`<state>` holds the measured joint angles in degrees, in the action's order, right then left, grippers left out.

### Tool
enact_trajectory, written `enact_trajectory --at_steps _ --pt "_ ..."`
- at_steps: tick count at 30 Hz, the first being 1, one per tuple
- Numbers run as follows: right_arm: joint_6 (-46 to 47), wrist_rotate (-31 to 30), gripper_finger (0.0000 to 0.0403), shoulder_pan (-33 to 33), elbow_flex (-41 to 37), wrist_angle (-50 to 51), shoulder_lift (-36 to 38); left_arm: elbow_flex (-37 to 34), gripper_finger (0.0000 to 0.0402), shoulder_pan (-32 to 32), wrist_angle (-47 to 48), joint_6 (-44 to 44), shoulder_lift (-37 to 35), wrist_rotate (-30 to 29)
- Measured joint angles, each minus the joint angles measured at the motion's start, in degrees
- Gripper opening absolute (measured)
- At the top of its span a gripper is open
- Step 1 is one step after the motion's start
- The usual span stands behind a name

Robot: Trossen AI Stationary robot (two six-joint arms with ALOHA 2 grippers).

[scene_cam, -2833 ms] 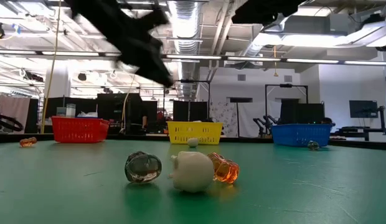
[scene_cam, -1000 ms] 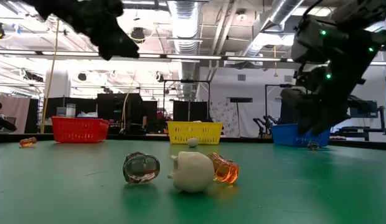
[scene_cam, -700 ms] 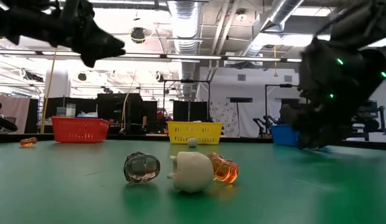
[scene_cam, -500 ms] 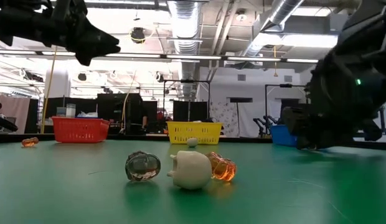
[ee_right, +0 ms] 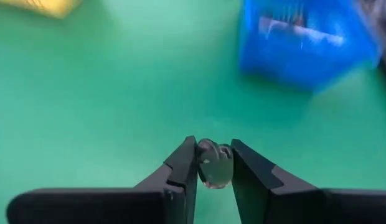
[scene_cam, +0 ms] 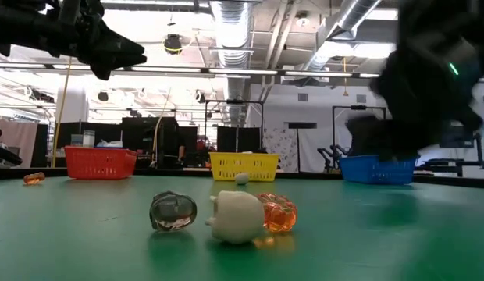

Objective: Sort Halloween decoration
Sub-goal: Put the purple skull toy into the blue bin

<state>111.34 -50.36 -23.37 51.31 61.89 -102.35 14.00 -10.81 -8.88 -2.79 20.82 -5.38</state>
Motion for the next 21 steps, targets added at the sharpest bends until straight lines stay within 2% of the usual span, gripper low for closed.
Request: enact_trajectory --at_steps 4,7,15,21 --pt "-6.5 -1.6 0.0107 2.5 5.2 10.5 5.1 0.0 0.0142 0.0 0.5 0.0 0.0 0.0" --pt "-16.0 -1.8 0.0110 7.4 6.4 11.4 10.8 0.0 0.0142 0.0 0.4 0.0 0.0 0.0" --pt "-49.3 6.7 0.0109 27.0 3.1 -2.6 23.1 0.0 0.0142 0.0 0.4 -0.8 0.0 0.0" --pt "-62.4 12.2 0.0119 38.4 -0.8 -11.4 25.2 0.0 0.0142 0.0 0.4 -1.5 0.0 0.5"
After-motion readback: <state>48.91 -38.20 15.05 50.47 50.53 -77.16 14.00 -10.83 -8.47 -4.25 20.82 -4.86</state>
